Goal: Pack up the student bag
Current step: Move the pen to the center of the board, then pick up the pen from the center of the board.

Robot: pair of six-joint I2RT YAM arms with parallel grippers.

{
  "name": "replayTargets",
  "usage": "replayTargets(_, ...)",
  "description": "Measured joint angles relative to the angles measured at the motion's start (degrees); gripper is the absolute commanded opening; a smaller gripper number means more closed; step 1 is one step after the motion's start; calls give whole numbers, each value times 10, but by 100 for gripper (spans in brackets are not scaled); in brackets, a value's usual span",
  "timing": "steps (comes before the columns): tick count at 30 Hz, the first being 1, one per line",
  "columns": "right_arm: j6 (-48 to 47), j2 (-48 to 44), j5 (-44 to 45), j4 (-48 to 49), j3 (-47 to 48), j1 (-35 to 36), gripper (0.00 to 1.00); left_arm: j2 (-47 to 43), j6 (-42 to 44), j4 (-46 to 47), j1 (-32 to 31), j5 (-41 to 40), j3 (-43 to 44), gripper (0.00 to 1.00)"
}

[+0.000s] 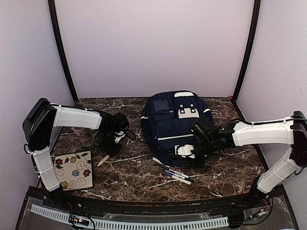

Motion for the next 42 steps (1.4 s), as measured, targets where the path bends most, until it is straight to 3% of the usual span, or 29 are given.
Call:
replayTargets(12,0,-2,29,6,-2,-7,22,57,-50,61,-153,116,82,16)
replayTargets(14,0,-11,28,1,-2,-15,23,62,-56,79,-170,143,85,23)
replayTargets(17,0,-33,25,-4,-2,-25,26,65,-64,97,-184,179,85,44)
replayTargets(19,-2,-44,18,-9,1,-28,28,66,-65,106,-185,187,85,50)
replayTargets(28,-17,-14,21,-69,96,35,30,12,-17,80,-176,147,85,64)
replayTargets(33,-36,29,23,-86,163,82,50,-97,-4,85,-110,88,86,71)
replayTargets(38,-55,122,32,-98,234,122,51,-197,-3,186,-1,24,37,74)
replayTargets(42,-68,227,48,-111,306,148,53,-250,10,271,5,0,-38,75)
